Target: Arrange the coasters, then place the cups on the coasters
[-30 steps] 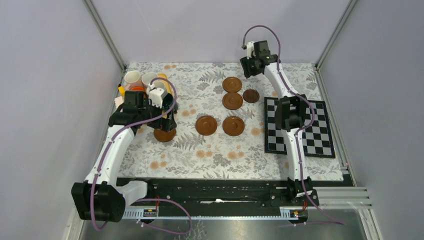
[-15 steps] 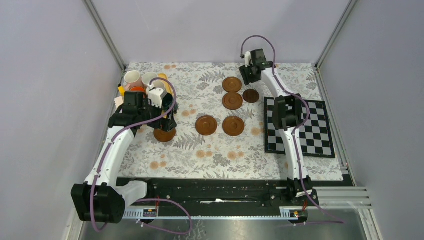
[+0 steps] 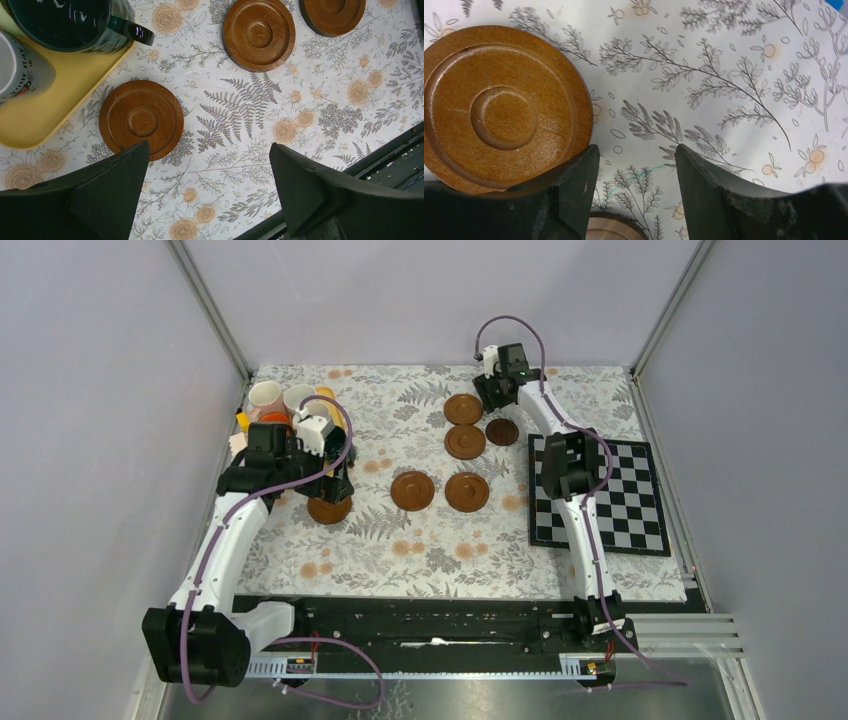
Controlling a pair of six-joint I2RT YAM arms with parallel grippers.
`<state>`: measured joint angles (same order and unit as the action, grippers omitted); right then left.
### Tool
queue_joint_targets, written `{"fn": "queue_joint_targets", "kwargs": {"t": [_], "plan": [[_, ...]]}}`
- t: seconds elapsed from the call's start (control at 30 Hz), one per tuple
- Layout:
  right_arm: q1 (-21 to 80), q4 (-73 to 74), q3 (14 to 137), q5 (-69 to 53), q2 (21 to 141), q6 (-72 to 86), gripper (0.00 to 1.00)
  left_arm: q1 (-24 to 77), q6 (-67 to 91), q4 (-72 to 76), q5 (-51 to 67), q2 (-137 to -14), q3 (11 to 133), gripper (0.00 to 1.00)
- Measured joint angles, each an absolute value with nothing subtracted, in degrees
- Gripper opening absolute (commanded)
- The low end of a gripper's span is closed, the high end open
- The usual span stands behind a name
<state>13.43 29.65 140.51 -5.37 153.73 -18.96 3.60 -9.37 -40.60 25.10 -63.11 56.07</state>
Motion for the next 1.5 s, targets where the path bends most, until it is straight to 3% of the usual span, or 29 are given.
{"fn": "queue_joint_targets", "kwargs": {"t": [0.5,0.83,1.27,1.5], "plan": [[16.5,28.7,140.5,-13.0,154.1,-24.3,0.66,3.6,-9.4,-40.6,25.2,-63.1,56.1,0.99],[18.0,29.2,139.8,-14.4,153.5,-19.9,0.68,3.6,-9.4,-40.6,25.8,-63.7,56.1,0.99],[17.2,27.9,108.4,-11.6,126.7,-10.6,0.63,3.6,-9.4,-40.6,27.4,-63.8,56.1,0.99],[17.0,26.9,100.5,-10.0,123.2,-9.5,0.62,3.6,-9.4,-40.6,28.5,-63.9,56.1,0.99]]}}
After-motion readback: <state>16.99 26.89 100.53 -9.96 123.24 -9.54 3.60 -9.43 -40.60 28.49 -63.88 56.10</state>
